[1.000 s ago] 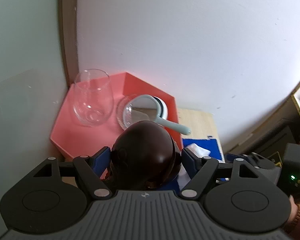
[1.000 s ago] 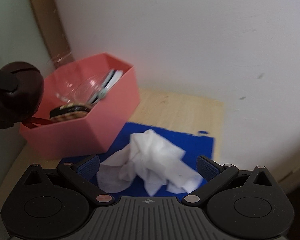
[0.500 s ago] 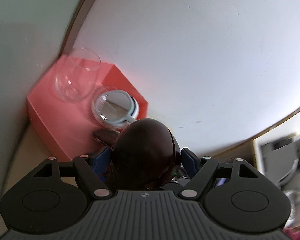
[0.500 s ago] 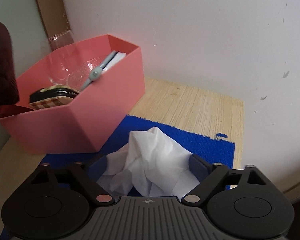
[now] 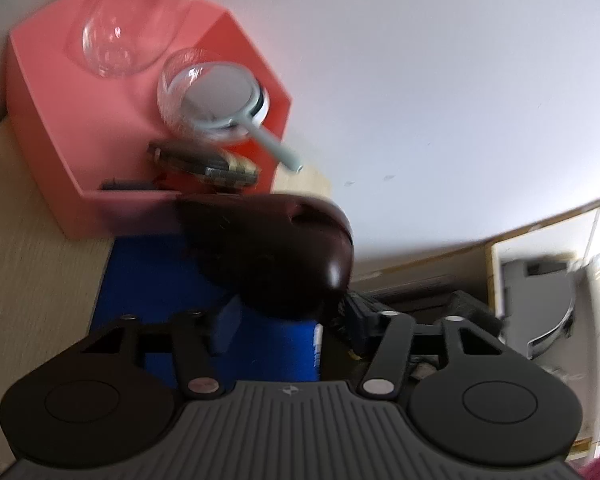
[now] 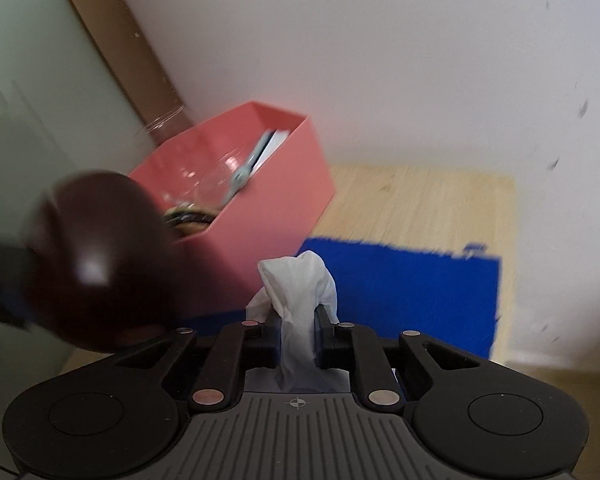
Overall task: Clean container
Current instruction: 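Grasp the figurine with the left tool while the right tool grasps the white tissue, then lift the figurine out of the container with the left tool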
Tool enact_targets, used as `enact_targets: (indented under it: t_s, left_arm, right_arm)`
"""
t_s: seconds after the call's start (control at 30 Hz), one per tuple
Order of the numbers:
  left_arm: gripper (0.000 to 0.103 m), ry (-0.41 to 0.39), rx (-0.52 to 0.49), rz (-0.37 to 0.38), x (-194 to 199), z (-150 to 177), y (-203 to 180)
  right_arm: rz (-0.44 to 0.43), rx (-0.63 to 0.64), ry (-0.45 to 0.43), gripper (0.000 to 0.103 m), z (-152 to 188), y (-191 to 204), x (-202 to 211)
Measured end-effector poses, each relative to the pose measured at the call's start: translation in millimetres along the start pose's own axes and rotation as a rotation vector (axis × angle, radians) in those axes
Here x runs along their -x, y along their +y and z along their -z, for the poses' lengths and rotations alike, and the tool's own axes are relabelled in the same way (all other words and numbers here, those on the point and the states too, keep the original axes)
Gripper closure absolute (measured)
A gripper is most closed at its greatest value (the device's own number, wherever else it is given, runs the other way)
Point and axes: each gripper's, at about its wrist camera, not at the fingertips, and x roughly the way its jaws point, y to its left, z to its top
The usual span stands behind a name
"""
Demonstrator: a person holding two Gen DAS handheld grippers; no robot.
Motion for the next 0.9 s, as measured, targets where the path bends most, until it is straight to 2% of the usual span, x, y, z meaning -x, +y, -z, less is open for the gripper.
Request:
enact_targets:
  t_s: [0.03,0.1,0.3,0.33,0.47,0.57,0.63,0.8,0.87,0.9]
  left_arm:
    - [0.069,0.005,0.018,0.004,-6.3,0.4,3.7]
    - [0.069,0.037,0.018,-0.008,-21.4,0.1,9.7]
    - [0.068,0.04,-0.012,-0.054,-37.2,0.7,17.6]
    - [0.065,0.041,-0.02,-0.068,-36.9,1.0,17.8]
    - [0.032,0.032,-0.084,-0.111,-26.7,5.5,13.8]
    - [0.016,0.002,-0.193,-0.182,-18.3,8.1,5.5]
    - [0.016,-0.042,-0.301,-0.254,-15.4,9.9,-2.7]
    - [0.013,0.008,-0.616,-0.346,-36.1,18.9,-18.5]
    - [0.009,0.004,-0.688,-0.364,-41.2,23.0,-17.5]
    - [0.008,-0.002,-0.686,-0.362,-42.6,22.8,-14.2]
  right_arm:
    - [0.0,-0.012,-0.002,0.088,2.5,-1.2,1.9]
    - [0.003,-0.025,0.002,0.088,8.4,-4.5,4.5]
    - [0.036,-0.015,0.021,0.088,19.9,-15.5,4.4]
    - [0.037,-0.006,0.019,0.088,20.3,-16.2,5.4]
    - [0.041,-0.008,0.005,0.088,18.5,-15.0,8.5]
    - [0.051,0.02,-0.003,0.088,16.4,-10.5,11.0]
    - [0.046,0.022,-0.006,0.088,15.0,-11.1,15.3]
    - [0.029,0.031,-0.009,0.088,6.0,-10.9,19.7]
    - [0.018,0.034,-0.009,0.088,4.5,-11.2,22.7]
    - [0.014,0.036,-0.01,0.088,3.6,-11.1,23.9]
